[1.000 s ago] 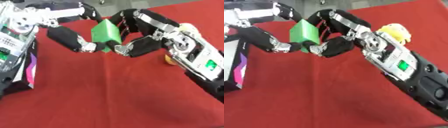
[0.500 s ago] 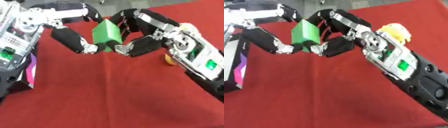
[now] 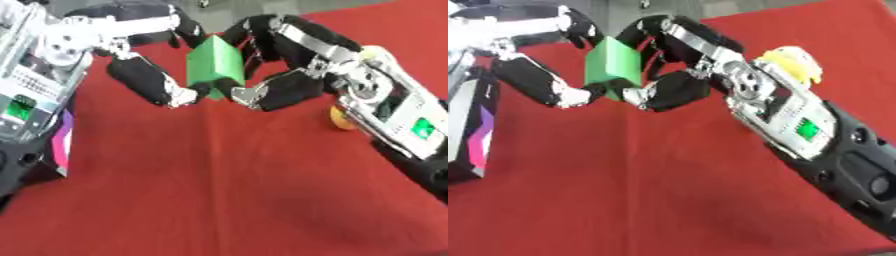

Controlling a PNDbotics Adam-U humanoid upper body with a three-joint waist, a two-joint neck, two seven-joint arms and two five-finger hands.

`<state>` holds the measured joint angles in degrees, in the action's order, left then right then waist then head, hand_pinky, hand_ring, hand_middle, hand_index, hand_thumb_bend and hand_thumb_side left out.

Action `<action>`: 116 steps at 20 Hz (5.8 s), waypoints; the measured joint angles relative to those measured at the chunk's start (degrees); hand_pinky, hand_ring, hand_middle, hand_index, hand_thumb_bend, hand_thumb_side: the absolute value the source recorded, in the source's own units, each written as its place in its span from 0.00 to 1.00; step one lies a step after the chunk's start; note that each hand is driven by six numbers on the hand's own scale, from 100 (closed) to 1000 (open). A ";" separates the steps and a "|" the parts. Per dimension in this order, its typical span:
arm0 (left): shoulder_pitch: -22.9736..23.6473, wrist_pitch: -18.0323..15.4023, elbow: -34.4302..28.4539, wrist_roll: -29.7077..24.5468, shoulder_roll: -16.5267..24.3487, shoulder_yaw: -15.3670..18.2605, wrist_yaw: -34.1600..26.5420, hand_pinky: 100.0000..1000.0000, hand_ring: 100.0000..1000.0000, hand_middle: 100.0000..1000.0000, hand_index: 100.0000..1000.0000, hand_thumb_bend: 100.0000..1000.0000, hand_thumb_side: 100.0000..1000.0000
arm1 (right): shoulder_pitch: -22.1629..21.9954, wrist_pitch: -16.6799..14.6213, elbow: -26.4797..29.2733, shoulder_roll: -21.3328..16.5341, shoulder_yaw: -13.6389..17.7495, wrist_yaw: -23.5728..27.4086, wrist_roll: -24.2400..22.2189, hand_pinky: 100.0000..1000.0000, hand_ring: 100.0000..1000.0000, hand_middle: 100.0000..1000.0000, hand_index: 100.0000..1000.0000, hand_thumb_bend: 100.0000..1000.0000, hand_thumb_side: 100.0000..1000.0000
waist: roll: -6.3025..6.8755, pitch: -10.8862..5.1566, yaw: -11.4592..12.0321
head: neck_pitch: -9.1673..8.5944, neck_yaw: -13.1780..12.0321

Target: Pick up the objects with one hand, pass them to the other hand, and then place them into the box on the other side of the table.

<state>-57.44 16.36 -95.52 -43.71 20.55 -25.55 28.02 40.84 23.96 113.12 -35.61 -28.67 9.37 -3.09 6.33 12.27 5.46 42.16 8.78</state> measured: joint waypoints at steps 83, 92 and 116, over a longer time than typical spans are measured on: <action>16.10 9.06 12.41 22.90 17.04 16.94 4.47 0.72 0.69 0.41 0.36 0.00 0.06 | -2.62 -2.06 0.40 -1.49 -0.38 -12.78 -5.68 0.68 0.82 0.76 0.89 0.07 0.60 | -0.03 0.07 -0.48 | -0.53 -9.89; 18.28 9.36 16.54 24.20 17.82 18.34 6.42 0.73 0.69 0.41 0.37 0.01 0.06 | -3.03 -2.34 0.40 -1.54 -0.37 -13.12 -5.52 0.68 0.82 0.76 0.89 0.11 0.58 | -0.08 0.07 -0.75 | -0.52 -10.97; 18.60 7.42 23.64 22.15 17.74 19.66 11.49 0.90 0.90 0.82 0.85 0.35 0.28 | -3.06 -2.58 0.40 -1.59 -0.01 -13.04 -5.25 0.67 0.81 0.76 0.89 0.13 0.58 | -0.10 0.08 -1.06 | -0.50 -11.09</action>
<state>-38.84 23.78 -71.88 -21.57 38.29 -5.88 39.52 37.78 21.38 113.52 -37.20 -28.69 -3.67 -8.34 6.22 12.34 4.40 41.65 -2.31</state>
